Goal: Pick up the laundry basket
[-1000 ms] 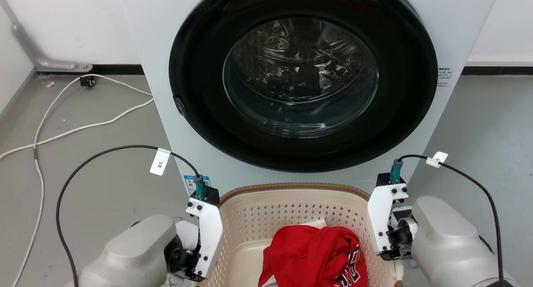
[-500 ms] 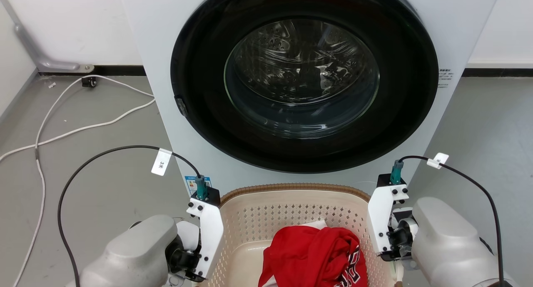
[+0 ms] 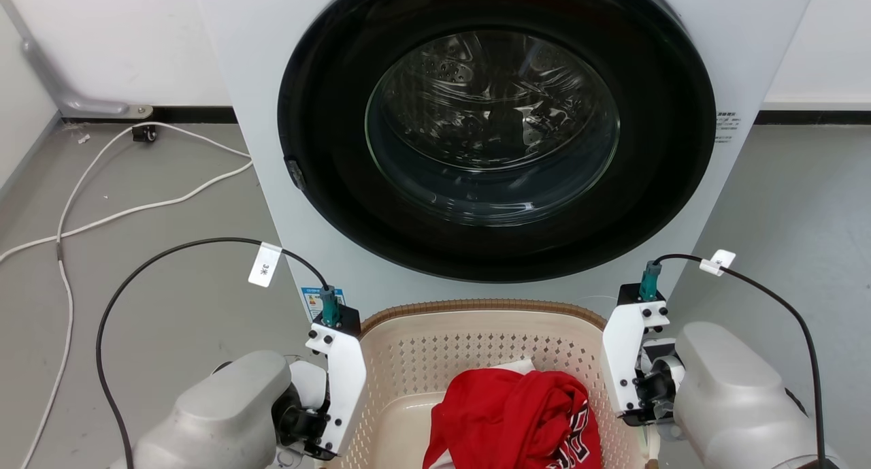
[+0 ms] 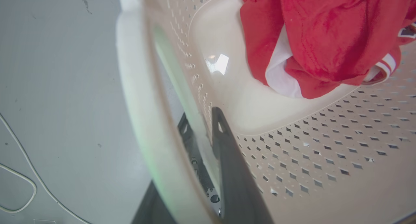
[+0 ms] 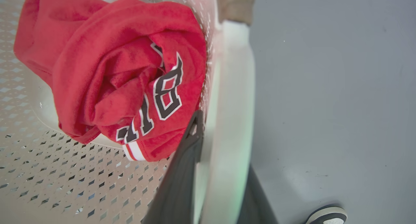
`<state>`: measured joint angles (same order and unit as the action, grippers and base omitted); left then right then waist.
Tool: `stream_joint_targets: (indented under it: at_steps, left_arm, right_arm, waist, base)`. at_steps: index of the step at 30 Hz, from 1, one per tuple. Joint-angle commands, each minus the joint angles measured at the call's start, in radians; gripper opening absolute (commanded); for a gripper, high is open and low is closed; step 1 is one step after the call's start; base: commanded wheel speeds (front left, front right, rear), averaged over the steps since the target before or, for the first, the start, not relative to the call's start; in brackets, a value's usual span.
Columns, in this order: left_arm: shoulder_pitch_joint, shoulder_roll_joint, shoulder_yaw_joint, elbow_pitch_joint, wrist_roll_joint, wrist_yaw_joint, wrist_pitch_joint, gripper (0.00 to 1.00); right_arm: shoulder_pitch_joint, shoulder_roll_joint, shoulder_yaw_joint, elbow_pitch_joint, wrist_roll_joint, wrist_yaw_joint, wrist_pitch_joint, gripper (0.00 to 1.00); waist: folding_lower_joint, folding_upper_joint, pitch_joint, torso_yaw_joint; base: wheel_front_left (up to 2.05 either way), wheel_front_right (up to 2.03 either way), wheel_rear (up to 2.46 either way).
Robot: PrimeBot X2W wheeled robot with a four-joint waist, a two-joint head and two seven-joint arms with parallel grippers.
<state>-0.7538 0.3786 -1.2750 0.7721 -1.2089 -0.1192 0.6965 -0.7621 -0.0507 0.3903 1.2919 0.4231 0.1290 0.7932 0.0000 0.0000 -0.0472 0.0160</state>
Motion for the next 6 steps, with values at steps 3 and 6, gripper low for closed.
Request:
stream_joint_targets:
  at_steps: [3,6]
  left_arm:
    - [-0.002,-0.010,-0.011,-0.006,0.008,-0.020,0.009,0.00]
    - [-0.005,-0.014,-0.011,-0.006,0.007,-0.020,0.007,0.00]
  right_arm:
    - [-0.005,0.001,-0.005,-0.008,-0.007,0.003,-0.007,0.00]
    - [-0.004,0.001,-0.011,-0.008,-0.007,0.003,-0.007,0.00]
  waist:
    - [0.0000,0.0000,0.002,0.002]
    - [0.0000,0.0000,0.003,0.005]
  base:
    - [0.00,0.00,0.00]
    - [0.00,0.00,0.00]
